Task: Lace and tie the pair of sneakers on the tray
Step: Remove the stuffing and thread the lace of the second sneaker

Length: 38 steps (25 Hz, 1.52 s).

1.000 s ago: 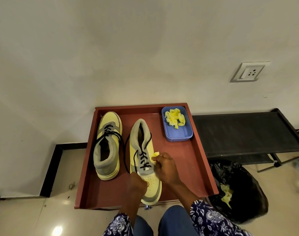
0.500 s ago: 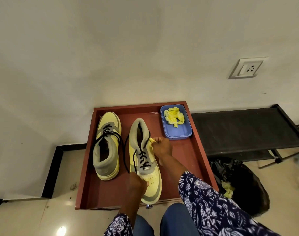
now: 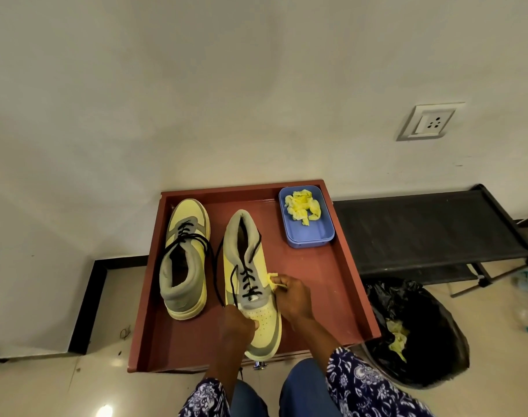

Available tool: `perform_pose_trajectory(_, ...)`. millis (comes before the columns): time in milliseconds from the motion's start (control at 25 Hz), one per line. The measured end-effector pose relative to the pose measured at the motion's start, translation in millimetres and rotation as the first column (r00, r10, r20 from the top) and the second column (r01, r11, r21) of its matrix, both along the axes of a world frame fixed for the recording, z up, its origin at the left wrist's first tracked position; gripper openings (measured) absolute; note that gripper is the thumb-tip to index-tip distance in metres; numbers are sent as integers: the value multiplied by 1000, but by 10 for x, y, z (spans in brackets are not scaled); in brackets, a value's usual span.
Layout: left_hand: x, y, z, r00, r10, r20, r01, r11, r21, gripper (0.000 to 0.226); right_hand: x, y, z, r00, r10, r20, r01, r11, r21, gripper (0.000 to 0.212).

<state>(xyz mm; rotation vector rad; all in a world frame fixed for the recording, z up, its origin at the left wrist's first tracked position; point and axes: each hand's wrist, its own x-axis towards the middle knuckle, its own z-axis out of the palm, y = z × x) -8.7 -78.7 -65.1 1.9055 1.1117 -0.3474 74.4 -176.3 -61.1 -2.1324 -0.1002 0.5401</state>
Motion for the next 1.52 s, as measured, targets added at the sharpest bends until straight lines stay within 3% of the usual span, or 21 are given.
perform_pose_trajectory(480,-103,-73,-126,998,33,59,-32,999,-19,30,-214,-172,-16,998,44,-44,-46,998,-38,36)
perform_pose_trajectory(680,-149,-52,201,996,-20,90,8,991,130,30,-402,-159,-35,998,41,-40,-43,999,-31,37)
perform_pose_trajectory(760,-162,10,259,998,-23,65,13,988,157,37,-548,-129,-57,998,46,-31,-46,999,-8,32)
perform_pose_trajectory(840,-199,92,239,998,22,64,-27,997,75,63,-709,-79,-49,997,48,-59,-46,999,26,26)
perform_pose_trajectory(960,-314,171,206,997,-64,53,58,992,114,85,-882,-7,-50,992,37,-119,-26,996,91,19)
perform_pose_trajectory(1160,-429,250,228,986,-155,67,139,970,197,73,-925,-64,-56,983,61,-173,-41,992,117,23)
perform_pose_trajectory(1520,-402,311,299,967,-243,75,230,963,143,68,-540,-390,-148,953,-200,-229,241,956,169,25)
